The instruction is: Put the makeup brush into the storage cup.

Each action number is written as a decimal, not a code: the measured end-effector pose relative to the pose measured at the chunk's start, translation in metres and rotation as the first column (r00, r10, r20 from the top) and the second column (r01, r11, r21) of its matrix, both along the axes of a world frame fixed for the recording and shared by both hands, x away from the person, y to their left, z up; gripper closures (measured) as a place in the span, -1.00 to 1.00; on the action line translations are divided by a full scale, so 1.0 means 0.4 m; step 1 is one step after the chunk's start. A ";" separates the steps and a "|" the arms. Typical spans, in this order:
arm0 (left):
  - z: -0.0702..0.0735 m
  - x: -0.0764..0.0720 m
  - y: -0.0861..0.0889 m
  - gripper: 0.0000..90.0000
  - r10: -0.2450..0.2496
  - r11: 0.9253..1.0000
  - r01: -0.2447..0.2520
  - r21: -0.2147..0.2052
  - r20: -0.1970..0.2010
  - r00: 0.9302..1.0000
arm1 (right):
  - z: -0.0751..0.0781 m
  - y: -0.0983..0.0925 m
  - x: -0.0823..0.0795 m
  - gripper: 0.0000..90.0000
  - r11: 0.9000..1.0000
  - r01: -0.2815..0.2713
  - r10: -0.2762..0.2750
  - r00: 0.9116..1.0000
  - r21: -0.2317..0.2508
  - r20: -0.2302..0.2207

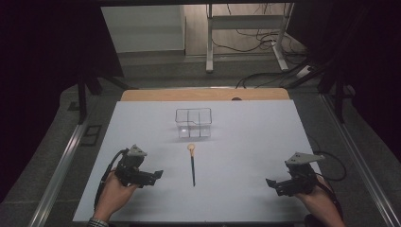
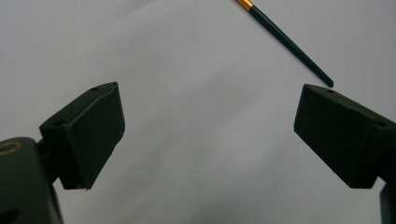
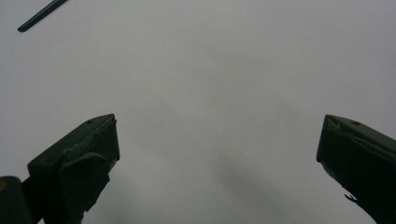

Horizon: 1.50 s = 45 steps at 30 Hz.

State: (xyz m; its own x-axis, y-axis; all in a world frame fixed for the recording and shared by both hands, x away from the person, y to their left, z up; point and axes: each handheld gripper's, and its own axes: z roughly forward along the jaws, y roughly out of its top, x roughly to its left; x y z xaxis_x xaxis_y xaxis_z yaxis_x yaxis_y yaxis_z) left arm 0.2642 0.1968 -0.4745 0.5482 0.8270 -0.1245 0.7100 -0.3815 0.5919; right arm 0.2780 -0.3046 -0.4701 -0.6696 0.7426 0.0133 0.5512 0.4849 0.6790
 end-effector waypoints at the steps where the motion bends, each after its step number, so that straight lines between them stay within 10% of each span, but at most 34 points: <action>1: 0.002 0.006 -0.008 -0.80 0.001 1.000 -0.001 0.004 -0.003 1.000 | 0.000 -0.001 0.000 -1.00 1.000 -0.001 0.001 1.000 -0.004 0.003; 45: 0.010 0.105 -0.119 -0.89 -0.073 0.996 0.077 0.042 -0.094 0.993 | 0.000 -0.002 0.001 -1.00 0.999 0.036 -0.036 0.999 -0.014 -0.001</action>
State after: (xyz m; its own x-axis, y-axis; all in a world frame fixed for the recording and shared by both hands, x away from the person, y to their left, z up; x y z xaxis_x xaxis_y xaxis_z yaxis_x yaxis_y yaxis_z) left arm 0.3062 0.1491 -0.4707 0.5968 0.7899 -0.1409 0.7291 -0.4606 0.5063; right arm 0.2785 -0.3056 -0.4703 -0.6422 0.7665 0.0034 0.5693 0.4739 0.6718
